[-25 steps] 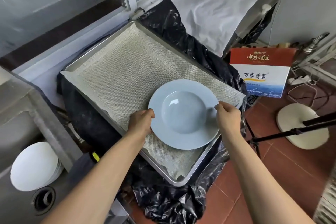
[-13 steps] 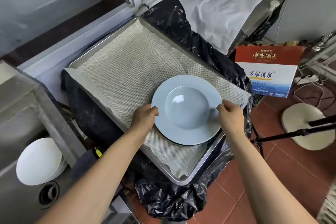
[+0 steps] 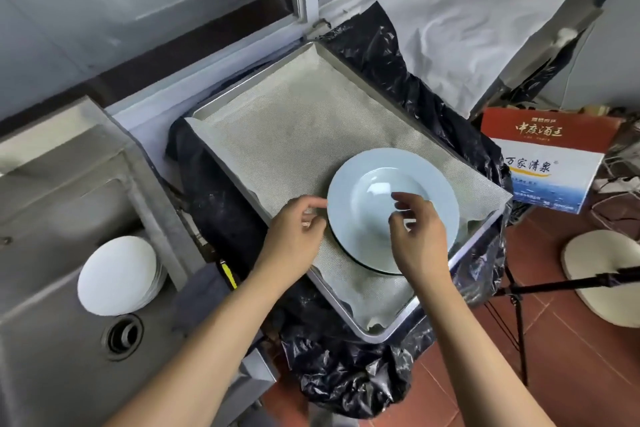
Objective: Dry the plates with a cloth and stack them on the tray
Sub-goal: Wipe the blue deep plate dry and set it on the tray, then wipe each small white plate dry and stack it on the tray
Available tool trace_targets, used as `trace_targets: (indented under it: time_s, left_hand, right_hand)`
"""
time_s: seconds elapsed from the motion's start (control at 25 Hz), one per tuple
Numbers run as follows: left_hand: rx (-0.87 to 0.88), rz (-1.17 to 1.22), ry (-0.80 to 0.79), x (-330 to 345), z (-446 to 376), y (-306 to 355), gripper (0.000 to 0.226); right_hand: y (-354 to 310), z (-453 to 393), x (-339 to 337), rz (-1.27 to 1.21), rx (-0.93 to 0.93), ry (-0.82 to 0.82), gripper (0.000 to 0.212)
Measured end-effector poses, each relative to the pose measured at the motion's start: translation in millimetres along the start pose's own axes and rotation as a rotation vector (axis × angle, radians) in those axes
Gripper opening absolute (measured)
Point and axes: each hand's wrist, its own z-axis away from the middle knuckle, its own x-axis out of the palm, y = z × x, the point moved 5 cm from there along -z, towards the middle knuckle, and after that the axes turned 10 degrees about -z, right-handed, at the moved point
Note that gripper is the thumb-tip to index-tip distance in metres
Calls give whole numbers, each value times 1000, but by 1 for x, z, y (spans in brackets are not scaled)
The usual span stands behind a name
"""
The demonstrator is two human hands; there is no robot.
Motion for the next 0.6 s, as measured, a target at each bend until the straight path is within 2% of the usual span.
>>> trace_targets:
  time_s: [0.2,0.6]
  left_hand:
    - [12,40,134,-40,34,-14,28]
    - [-131,135,411,-125,122,-89,34]
  right_hand:
    - [-40,24,41,-54,-98,-91,31]
    - [-110,103,156,-148,-255,-370,30]
